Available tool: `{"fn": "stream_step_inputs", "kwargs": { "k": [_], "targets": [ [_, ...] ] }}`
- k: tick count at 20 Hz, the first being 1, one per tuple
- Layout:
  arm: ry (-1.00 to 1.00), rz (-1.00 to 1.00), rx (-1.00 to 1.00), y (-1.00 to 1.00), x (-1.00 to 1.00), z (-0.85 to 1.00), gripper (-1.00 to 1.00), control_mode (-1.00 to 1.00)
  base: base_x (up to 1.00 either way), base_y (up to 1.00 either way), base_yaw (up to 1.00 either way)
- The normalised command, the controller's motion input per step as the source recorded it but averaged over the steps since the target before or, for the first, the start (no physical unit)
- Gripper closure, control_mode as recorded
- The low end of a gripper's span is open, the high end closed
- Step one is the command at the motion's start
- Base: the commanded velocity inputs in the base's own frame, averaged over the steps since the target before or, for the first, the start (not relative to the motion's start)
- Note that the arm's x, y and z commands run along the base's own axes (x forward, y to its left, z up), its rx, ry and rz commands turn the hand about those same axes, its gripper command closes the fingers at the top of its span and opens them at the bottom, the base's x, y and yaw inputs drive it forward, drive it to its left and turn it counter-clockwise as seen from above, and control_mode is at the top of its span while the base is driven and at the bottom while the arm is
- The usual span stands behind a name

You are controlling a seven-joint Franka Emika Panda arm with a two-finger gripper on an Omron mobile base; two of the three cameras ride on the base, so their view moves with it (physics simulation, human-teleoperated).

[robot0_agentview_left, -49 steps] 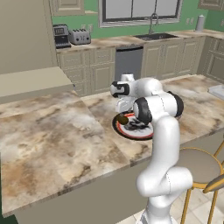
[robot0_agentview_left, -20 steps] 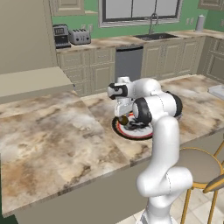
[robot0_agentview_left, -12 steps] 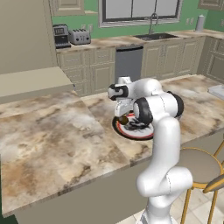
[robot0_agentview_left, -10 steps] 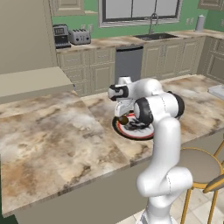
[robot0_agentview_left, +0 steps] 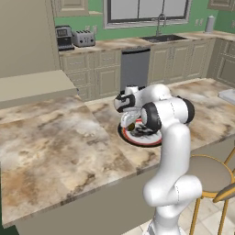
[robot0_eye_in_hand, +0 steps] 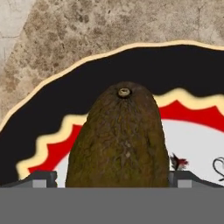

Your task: Place one cooked food and one vegetable from the large plate to each tupperware container.

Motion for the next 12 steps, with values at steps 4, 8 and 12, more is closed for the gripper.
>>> {"fn": "stream_step_inputs", "kwargs": {
  "k": [4,8,12],
  "targets": [
    [0.00,0.01,0.00,-0.05,0.01,-0.20,-1.00,-1.00,0.00,0.00,0.00],
    [0.00,0.02,0.00,0.00,0.01,-0.05,-1.00,-1.00,0.00,0.00,0.00],
    [0.00,0.01,0.00,0.00,0.00,-0.03,1.00,-1.00,0.00,0.00,0.00]
  ]
}}
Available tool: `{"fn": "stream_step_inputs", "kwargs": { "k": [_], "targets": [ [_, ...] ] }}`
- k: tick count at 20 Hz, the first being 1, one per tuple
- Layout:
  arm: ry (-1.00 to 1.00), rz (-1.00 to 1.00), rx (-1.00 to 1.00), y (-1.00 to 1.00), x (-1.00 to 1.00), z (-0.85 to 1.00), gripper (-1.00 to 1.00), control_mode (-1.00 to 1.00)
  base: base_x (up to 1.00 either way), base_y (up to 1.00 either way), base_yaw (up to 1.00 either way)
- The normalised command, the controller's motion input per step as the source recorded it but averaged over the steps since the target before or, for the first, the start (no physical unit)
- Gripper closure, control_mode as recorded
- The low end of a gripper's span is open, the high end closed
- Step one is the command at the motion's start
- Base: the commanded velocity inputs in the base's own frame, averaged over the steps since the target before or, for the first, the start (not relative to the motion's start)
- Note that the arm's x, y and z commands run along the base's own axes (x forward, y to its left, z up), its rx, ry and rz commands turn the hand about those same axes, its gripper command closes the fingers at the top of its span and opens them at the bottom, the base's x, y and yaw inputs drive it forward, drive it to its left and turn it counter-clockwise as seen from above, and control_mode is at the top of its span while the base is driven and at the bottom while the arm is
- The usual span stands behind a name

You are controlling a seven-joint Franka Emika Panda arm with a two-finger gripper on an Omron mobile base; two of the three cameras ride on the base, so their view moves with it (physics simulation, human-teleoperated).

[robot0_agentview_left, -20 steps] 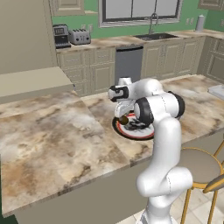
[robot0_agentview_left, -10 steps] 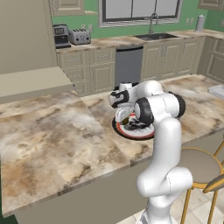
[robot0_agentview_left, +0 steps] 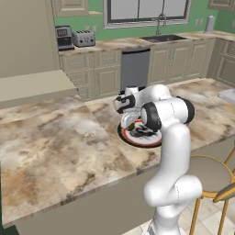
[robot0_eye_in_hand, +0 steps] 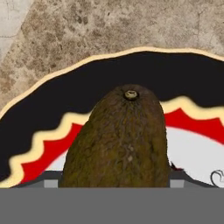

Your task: Place one cooked food and one vegetable from the large plate to each tupperware container.

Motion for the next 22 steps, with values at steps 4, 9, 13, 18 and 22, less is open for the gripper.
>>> {"fn": "stream_step_inputs", "kwargs": {
  "k": [4,9,13,18,22],
  "targets": [
    [0.00,0.00,0.00,0.00,-0.08,0.00,1.00,-1.00,0.00,0.00,0.00],
    [-0.16,-0.01,-0.12,0.07,-0.71,0.31,1.00,-1.00,0.00,0.00,0.00],
    [-0.24,-0.12,0.01,0.25,-1.00,0.97,1.00,-1.00,0.00,0.00,0.00],
    [-0.08,-0.19,0.04,0.08,-1.00,1.00,1.00,-1.00,0.00,0.00,0.00],
    [-0.03,-0.19,0.08,-0.15,-1.00,1.00,1.00,-1.00,0.00,0.00,0.00]
  ]
}}
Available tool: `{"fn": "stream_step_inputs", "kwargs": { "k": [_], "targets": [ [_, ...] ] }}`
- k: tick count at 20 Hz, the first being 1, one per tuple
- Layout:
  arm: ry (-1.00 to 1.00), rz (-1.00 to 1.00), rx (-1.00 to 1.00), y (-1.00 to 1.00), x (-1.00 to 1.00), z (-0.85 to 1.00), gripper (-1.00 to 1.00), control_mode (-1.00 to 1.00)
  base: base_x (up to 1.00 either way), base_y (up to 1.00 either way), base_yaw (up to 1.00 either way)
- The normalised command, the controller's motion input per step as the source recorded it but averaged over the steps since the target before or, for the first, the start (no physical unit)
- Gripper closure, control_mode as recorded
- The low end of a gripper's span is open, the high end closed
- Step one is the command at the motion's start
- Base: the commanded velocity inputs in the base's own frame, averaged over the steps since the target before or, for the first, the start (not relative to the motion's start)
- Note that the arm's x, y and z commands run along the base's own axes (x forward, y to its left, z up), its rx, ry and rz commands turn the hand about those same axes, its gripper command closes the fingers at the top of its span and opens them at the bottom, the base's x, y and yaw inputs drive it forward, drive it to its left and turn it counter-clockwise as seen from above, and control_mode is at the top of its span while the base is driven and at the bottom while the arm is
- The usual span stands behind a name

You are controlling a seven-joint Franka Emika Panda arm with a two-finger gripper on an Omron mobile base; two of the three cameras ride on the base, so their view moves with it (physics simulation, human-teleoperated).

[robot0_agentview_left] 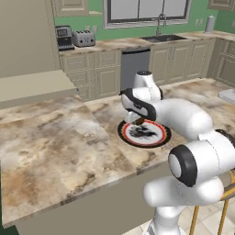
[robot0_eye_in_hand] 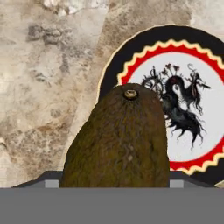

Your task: Place one cooked food and one vegetable from the large plate to each tupperware container.

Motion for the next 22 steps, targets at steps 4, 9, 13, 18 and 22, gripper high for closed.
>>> {"fn": "stream_step_inputs", "kwargs": {
  "k": [4,9,13,18,22],
  "targets": [
    [-0.15,-0.14,0.02,0.00,-1.00,0.92,1.00,-1.00,0.00,0.00,0.00],
    [-0.12,-0.15,0.01,0.00,-1.00,0.76,1.00,-1.00,0.00,0.00,0.00],
    [0.10,-0.17,0.02,-0.03,-1.00,0.58,1.00,-1.00,0.00,0.00,0.00],
    [0.21,-0.12,0.11,-0.31,-0.70,0.17,1.00,-1.00,0.00,0.00,0.00],
    [0.05,-0.02,0.05,-0.19,-0.03,-0.03,1.00,-1.00,0.00,0.00,0.00]
  ]
}}
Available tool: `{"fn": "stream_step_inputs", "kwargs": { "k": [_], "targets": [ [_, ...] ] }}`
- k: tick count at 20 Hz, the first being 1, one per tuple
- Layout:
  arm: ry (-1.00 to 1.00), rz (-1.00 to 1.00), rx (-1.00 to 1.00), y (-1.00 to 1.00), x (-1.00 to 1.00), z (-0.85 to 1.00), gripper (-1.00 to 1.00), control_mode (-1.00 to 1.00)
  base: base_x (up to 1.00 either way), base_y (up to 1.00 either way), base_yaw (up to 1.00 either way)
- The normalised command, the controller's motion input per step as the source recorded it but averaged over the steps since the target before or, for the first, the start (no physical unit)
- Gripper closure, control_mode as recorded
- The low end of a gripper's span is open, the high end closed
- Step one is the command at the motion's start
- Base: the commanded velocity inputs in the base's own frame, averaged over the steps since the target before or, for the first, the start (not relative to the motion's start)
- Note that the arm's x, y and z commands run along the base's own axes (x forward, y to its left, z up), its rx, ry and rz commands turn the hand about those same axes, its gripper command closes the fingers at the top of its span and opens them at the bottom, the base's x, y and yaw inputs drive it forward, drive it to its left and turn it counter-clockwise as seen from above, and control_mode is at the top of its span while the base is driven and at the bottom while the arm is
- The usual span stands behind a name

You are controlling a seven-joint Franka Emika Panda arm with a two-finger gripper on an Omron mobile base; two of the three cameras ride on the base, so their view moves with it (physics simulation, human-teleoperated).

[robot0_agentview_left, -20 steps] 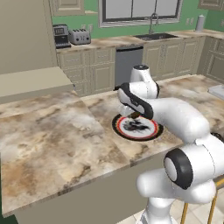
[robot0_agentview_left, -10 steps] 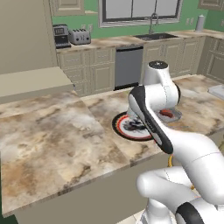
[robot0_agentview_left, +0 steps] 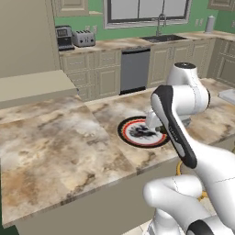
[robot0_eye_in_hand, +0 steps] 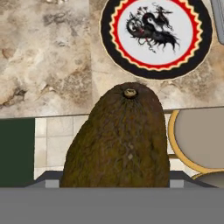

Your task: Place one cooked food and one vegetable from the large plate to each tupperware container.

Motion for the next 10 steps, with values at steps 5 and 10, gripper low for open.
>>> {"fn": "stream_step_inputs", "kwargs": {
  "k": [5,10],
  "targets": [
    [0.00,0.00,0.00,0.00,0.00,0.00,1.00,-1.00,0.00,0.00,0.00],
    [0.00,0.00,0.00,0.00,-0.05,0.00,1.00,1.00,-0.07,-0.01,0.00]
  ]
}}
